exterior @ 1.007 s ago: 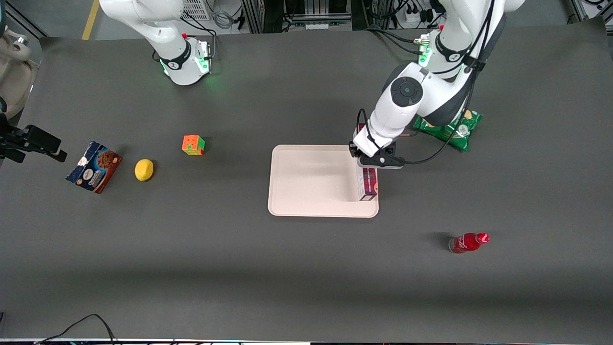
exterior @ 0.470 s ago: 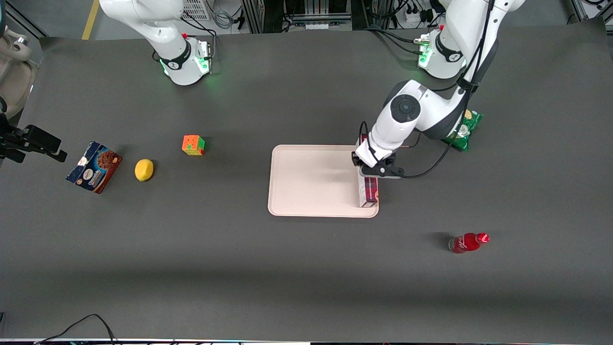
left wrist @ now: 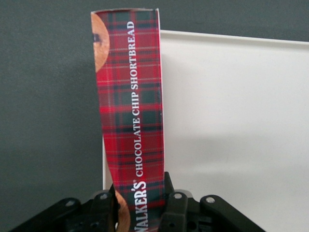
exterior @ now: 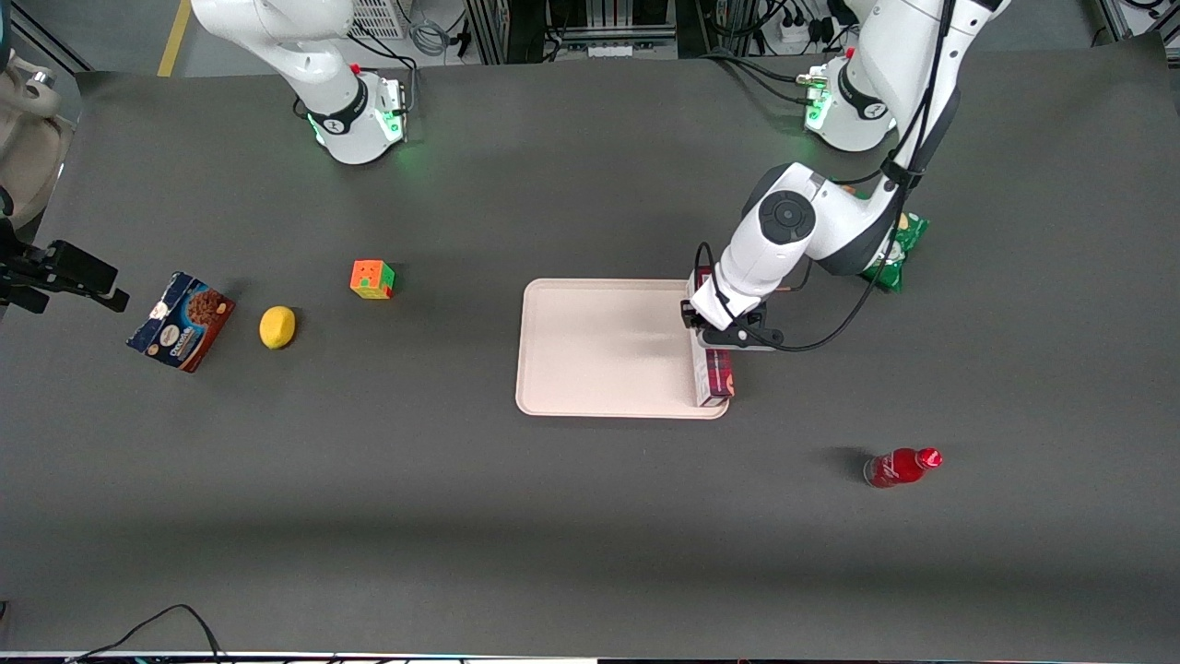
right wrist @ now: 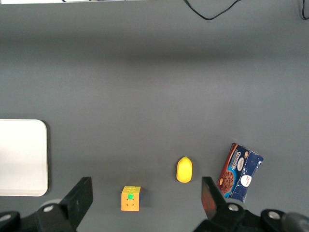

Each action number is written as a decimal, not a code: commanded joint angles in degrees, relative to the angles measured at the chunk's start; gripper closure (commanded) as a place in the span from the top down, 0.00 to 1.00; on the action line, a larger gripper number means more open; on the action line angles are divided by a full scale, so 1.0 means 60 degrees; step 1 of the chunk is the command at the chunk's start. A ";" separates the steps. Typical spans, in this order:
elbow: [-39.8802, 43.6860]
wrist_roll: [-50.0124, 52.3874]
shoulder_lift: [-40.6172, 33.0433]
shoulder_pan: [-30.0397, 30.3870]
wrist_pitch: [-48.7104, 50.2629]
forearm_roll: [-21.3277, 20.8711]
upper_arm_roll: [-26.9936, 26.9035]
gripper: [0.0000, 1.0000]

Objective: Place red cookie box on tray
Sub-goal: 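Lower the box onto the tray's rim area and open the left gripper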

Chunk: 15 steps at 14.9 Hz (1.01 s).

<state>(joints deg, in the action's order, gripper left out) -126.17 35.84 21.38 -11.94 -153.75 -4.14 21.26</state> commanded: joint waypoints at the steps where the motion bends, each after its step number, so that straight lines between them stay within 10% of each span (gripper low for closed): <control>1: 0.0067 0.0340 0.0069 -0.0192 -0.0200 -0.0276 -0.0189 0.16; 8: 0.0097 0.0355 0.0157 -0.0207 -0.0347 -0.0276 -0.0336 1.00; 15: 0.0957 0.0413 -0.0398 -0.0163 0.1242 0.0015 -0.0409 1.00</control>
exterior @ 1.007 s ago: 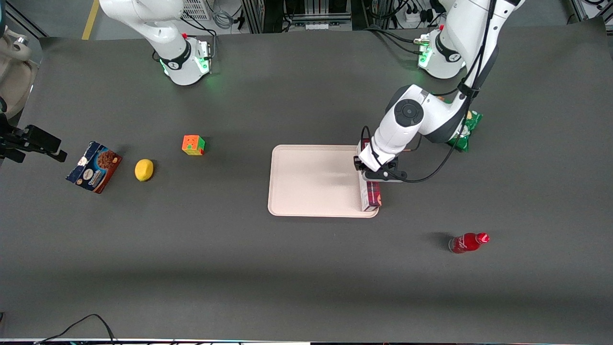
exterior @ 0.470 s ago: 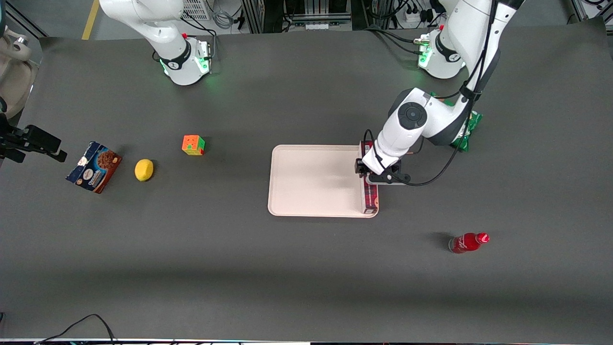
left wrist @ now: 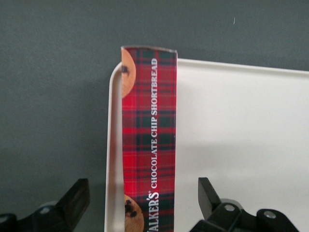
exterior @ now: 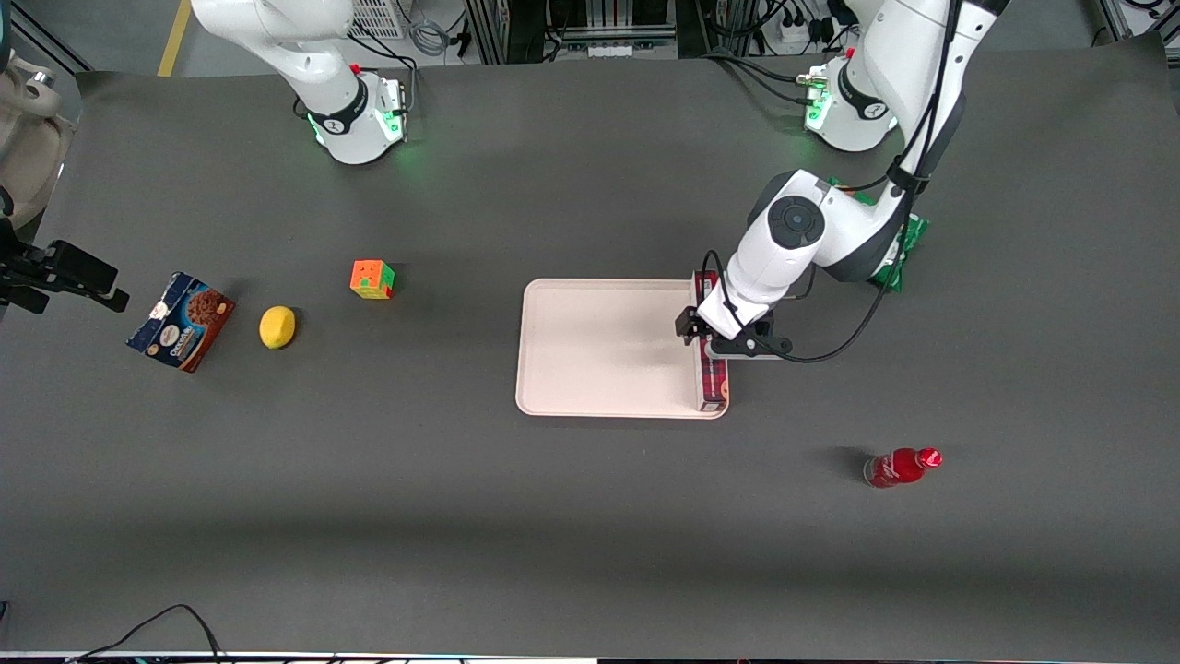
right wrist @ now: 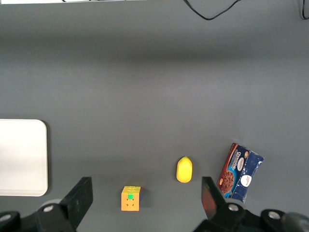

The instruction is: Place red cookie box on tray

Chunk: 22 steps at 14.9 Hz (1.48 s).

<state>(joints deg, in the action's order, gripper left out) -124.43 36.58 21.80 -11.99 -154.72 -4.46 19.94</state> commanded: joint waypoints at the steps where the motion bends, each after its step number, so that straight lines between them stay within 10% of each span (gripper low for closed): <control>1: 0.1120 0.0231 -0.0586 -0.0125 0.2267 0.0345 -0.0203 1.00; 12: 0.3231 -0.6078 -0.2329 0.0168 0.7340 0.1403 -0.3393 1.00; 22: 0.3847 -0.6581 -0.4337 0.0344 0.9378 0.1022 -0.4598 1.00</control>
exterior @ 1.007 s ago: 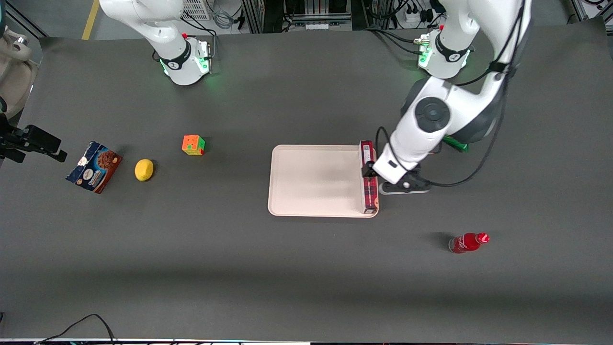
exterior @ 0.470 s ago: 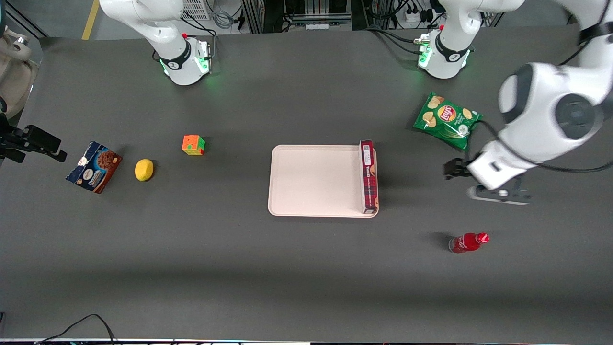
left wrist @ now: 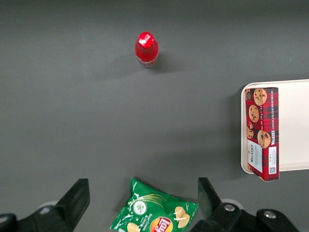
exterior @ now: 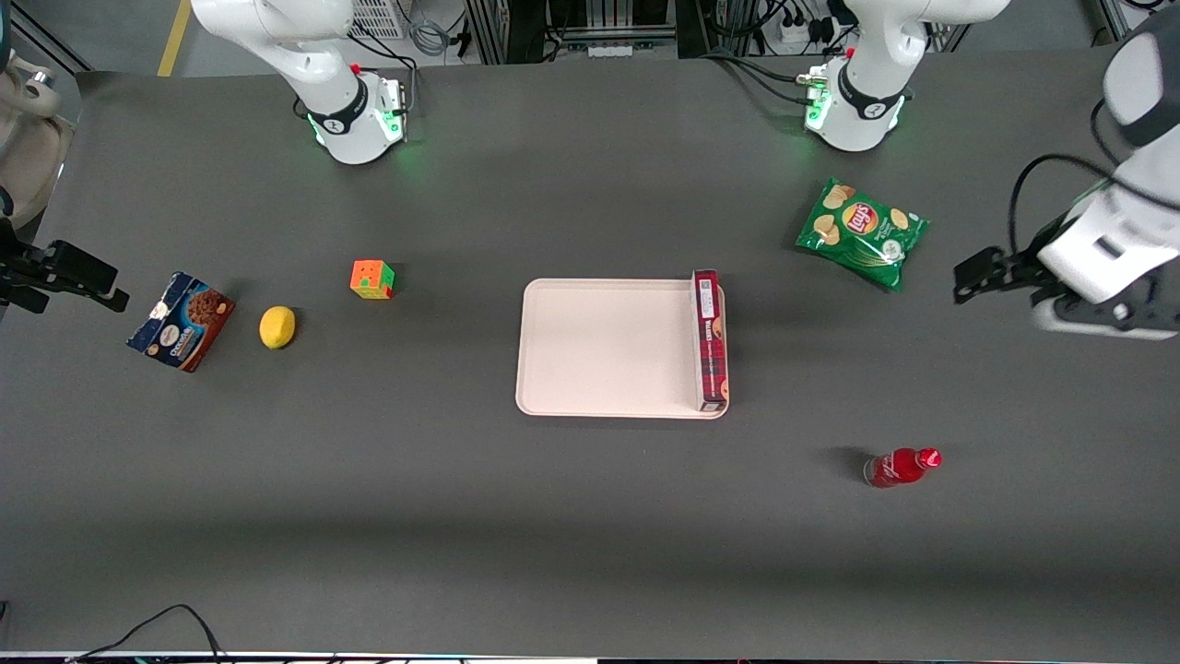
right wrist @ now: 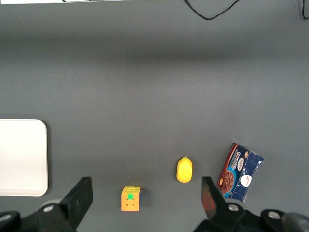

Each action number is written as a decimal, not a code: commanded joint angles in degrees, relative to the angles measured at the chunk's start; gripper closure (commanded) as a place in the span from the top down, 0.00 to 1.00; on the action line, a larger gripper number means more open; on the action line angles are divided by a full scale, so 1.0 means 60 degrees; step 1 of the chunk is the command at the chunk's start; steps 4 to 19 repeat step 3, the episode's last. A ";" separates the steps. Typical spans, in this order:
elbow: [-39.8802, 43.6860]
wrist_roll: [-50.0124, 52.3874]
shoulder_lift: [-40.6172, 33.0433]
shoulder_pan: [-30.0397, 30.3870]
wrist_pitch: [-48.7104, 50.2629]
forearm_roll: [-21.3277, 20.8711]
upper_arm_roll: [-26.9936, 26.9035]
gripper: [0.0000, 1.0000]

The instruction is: Place red cookie box on tray

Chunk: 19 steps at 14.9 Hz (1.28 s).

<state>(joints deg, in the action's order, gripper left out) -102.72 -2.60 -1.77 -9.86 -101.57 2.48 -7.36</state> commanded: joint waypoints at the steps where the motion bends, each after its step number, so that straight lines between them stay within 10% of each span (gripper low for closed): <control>1: 0.0433 -0.0064 -0.0394 -0.0026 0.0813 -0.0135 -0.0047 1.00; 19: 0.0698 -0.0050 -0.0336 -0.0040 0.0918 -0.0149 -0.0047 1.00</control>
